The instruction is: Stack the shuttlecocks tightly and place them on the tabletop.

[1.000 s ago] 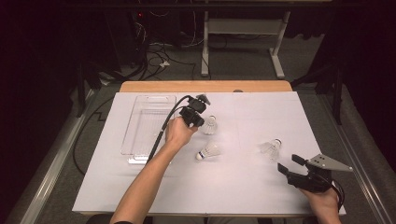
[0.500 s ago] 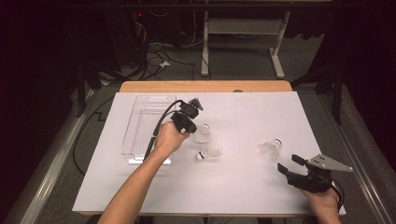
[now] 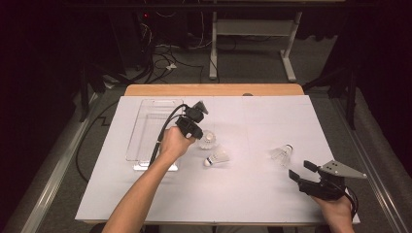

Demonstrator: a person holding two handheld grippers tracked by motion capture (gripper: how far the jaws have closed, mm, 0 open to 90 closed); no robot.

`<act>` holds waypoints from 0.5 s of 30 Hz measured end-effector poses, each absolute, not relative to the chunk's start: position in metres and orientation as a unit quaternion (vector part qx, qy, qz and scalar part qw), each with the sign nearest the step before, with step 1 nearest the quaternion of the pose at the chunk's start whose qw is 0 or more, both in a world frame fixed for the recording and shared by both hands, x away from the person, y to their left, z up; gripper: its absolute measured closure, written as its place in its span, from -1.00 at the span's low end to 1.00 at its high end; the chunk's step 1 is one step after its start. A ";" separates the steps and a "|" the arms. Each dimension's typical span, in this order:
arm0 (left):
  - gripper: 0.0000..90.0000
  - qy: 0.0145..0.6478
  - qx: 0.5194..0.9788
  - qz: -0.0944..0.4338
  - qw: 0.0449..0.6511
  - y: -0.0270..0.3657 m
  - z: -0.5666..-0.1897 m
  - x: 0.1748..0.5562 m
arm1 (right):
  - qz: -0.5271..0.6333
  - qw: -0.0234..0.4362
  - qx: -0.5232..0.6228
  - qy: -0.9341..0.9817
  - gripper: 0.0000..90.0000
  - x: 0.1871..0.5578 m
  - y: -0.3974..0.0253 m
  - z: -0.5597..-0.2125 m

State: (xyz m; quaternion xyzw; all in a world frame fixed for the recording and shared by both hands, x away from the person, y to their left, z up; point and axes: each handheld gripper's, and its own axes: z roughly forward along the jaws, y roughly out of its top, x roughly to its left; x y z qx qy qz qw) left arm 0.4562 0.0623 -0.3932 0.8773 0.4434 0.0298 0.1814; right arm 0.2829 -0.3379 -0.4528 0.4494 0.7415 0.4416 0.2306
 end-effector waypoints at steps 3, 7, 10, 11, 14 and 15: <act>0.88 0.448 0.870 0.033 0.203 0.063 -0.391 0.457 | 0.442 0.230 0.449 0.741 -0.33 0.283 -0.338 -0.453; 0.79 0.448 0.865 0.047 0.221 0.063 -0.390 0.459 | 0.442 0.230 0.449 0.742 -0.33 0.283 -0.338 -0.453; 0.79 0.449 0.861 0.057 0.231 0.061 -0.389 0.460 | 0.442 0.231 0.448 0.742 -0.33 0.283 -0.338 -0.453; 0.79 0.449 0.859 0.058 0.238 0.060 -0.389 0.461 | 0.442 0.230 0.448 0.742 -0.33 0.283 -0.338 -0.453; 0.84 0.447 0.856 0.059 0.255 0.058 -0.388 0.463 | 0.442 0.231 0.448 0.742 -0.33 0.283 -0.338 -0.453; 0.84 0.446 0.854 0.060 0.260 0.057 -0.388 0.464 | 0.442 0.231 0.448 0.742 -0.33 0.283 -0.338 -0.453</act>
